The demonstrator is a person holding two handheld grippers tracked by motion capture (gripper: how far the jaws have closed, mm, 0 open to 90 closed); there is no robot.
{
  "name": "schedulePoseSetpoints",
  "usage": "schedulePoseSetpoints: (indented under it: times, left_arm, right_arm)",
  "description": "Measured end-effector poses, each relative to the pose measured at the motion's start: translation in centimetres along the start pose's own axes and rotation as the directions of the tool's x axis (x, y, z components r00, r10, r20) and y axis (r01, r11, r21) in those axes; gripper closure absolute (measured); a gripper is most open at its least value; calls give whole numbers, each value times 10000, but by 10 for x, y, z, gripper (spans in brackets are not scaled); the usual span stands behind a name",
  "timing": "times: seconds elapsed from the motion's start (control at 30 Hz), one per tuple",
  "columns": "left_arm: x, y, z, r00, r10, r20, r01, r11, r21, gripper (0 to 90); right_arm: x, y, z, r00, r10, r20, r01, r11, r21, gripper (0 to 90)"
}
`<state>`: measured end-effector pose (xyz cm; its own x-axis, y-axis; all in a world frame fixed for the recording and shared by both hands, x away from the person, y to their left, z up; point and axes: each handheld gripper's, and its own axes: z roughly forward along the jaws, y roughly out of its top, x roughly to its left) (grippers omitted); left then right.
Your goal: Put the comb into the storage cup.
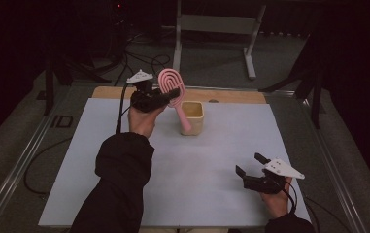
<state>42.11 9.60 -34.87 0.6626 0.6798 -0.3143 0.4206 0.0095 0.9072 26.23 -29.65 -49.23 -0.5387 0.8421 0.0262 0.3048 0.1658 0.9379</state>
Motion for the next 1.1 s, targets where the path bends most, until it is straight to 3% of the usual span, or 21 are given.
schedulePoseSetpoints:
  times: [1.1]
  left_arm:
    - [2,15,8,9993,105,-359,-111,9998,-177,644]
  right_arm:
    - [-1,0,-1,10000,17,-37,-18,10000,-44,96]
